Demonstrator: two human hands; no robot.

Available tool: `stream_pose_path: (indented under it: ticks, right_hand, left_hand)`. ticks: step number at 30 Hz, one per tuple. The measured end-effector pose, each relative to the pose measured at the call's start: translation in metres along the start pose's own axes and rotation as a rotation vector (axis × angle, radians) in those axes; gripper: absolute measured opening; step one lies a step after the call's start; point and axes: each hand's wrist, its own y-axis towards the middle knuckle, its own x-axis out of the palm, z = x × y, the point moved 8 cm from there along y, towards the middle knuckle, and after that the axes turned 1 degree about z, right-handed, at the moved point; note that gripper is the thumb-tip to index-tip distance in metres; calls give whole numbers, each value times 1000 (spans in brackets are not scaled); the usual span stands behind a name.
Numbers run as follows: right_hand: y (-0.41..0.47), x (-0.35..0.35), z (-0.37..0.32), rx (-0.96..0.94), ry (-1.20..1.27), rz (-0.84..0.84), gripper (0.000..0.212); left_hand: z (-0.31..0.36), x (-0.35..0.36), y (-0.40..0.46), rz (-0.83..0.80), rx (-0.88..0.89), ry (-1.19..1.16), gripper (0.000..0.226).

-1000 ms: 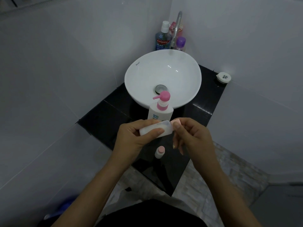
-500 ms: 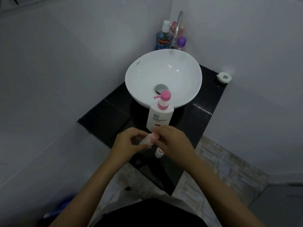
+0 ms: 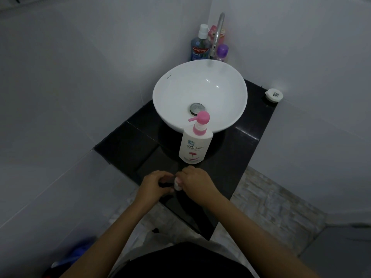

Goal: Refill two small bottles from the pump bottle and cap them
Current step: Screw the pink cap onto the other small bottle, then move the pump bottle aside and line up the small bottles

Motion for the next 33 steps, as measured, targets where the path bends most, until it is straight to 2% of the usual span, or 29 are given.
stream_pose_path:
  ticks: [4, 6, 10, 13, 18, 23, 33]
  right_hand:
    - [1, 7, 11, 50, 1, -10, 43]
    - [-2, 5, 17, 86, 17, -3, 51]
    - [-18, -19, 34, 205, 202, 149, 49]
    - [-36, -48, 58, 357, 387, 321, 40]
    - [-43, -88, 104, 533, 588, 563, 40]
    - [-18, -92, 126, 539, 655, 481, 49]
    - [5, -74, 122, 450, 699, 385, 42]
  left_hand:
    - [-8, -10, 0, 23, -24, -13, 47]
    - [-9, -18, 1, 38, -29, -15, 46]
    - [5, -43, 9, 93, 9, -28, 41]
    - [29, -61, 23, 122, 67, -51, 41]
    - [87, -73, 52, 87, 220, -42, 50]
    - [122, -64, 76, 40, 290, -38, 53]
    - [123, -43, 93, -53, 301, -62, 60]
